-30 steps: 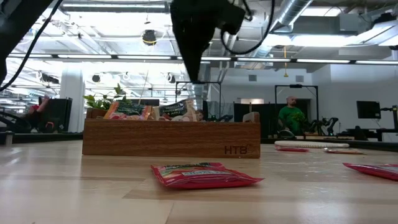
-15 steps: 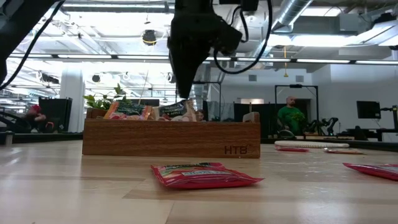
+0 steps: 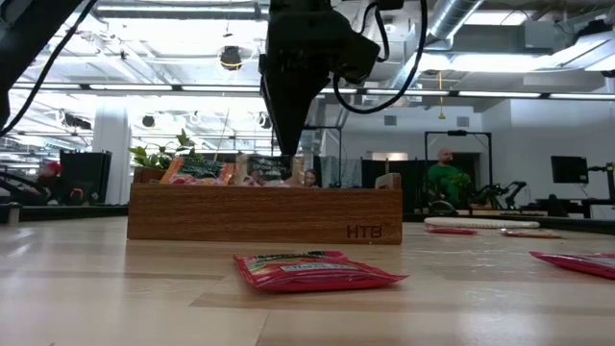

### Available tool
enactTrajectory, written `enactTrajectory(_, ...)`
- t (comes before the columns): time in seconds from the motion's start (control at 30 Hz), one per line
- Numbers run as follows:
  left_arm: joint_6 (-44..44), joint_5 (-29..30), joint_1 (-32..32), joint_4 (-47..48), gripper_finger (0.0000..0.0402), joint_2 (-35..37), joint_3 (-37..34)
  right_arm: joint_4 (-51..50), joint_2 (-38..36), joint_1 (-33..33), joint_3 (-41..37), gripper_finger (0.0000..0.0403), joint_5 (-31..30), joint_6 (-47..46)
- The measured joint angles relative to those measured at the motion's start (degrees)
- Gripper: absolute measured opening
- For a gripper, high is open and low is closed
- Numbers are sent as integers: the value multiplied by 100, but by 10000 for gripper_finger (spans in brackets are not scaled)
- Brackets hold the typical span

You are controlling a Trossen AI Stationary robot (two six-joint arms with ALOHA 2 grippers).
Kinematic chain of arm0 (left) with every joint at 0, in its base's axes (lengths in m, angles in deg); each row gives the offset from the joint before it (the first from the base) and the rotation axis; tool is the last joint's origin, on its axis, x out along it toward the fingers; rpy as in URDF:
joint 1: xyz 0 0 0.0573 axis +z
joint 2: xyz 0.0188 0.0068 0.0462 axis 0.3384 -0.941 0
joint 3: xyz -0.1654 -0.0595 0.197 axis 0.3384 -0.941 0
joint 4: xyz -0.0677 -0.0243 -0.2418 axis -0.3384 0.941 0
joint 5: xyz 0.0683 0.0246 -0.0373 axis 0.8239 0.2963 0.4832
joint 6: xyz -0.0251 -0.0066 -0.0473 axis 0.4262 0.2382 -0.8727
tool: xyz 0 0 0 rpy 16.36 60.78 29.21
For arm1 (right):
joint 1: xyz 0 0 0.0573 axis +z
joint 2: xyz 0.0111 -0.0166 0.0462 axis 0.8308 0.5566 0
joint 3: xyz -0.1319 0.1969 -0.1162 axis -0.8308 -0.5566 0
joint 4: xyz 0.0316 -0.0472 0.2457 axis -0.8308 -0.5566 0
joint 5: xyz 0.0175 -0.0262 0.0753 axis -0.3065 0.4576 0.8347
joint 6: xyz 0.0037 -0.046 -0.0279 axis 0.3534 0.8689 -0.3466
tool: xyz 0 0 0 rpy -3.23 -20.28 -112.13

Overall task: Pick & Place Tea
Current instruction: Put the brown tea bag into the middle section of the wooden organizer

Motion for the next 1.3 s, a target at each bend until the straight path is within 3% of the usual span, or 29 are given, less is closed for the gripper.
enactTrajectory(0.33,23,212,16,313,99,114,0,63,0,0,0,72,0,4)
enactTrajectory(0.57,12,331,15,815,99,737,2,-151,0,-11,1,72,71,250)
enactTrajectory(0.73,-149,898,14,1036,99,1498,2,-1030,0,-242,0,72,928,-412)
enactTrajectory(0.87,-509,1005,-6,1033,99,2133,2,-2265,0,-505,0,72,1801,-1429)
enactTrajectory(0.93,-714,1053,-43,1013,99,2456,-67,-2299,-9,-693,-37,72,2045,-1467)
enactTrajectory(1.1,-1481,1191,-243,871,99,3476,-938,-2321,-171,-1351,-179,72,2616,-1080)
enactTrajectory(1.3,-2307,1311,-461,20,99,4984,-2636,-2318,-281,-2429,-843,72,3295,-320)
